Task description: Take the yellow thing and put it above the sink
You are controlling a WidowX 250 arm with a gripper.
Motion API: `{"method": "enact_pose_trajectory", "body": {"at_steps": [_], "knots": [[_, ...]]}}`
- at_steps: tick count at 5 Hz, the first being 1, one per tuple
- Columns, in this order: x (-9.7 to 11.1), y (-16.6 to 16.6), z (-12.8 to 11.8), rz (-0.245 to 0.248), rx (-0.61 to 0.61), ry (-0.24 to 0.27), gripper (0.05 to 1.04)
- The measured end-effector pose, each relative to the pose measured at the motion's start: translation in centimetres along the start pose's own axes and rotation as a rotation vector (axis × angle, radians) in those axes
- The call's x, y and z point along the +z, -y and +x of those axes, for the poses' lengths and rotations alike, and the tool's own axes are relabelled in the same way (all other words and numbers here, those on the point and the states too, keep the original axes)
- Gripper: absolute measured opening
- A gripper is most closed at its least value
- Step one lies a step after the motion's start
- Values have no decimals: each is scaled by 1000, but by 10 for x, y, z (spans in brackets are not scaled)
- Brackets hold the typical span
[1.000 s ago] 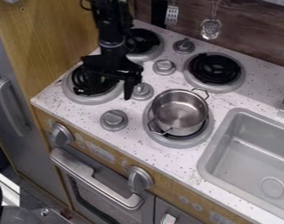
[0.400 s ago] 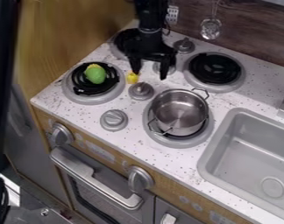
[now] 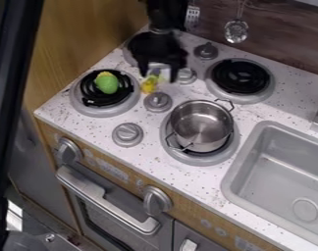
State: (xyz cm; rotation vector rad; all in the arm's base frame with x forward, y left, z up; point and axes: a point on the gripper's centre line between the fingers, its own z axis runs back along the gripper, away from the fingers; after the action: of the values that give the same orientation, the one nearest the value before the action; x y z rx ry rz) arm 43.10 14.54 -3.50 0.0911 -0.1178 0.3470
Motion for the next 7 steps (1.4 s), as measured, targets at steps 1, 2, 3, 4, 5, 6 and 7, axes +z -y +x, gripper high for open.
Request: {"method": "enact_pose_trajectory", "body": {"at_steps": [1, 2, 3, 4, 5, 6, 7], "knots": [[-4, -17, -3, -16, 61, -9, 998], [-4, -15, -2, -28, 60, -4, 999], [-15, -12, -8, -42, 51, -37, 999], [-16, -5, -4, -47, 40, -27, 999], [-19, -5, 0, -42, 32, -25, 999], [-20, -4, -1, -37, 25, -29, 999], [-21, 1, -6, -20, -15, -22, 999]]}}
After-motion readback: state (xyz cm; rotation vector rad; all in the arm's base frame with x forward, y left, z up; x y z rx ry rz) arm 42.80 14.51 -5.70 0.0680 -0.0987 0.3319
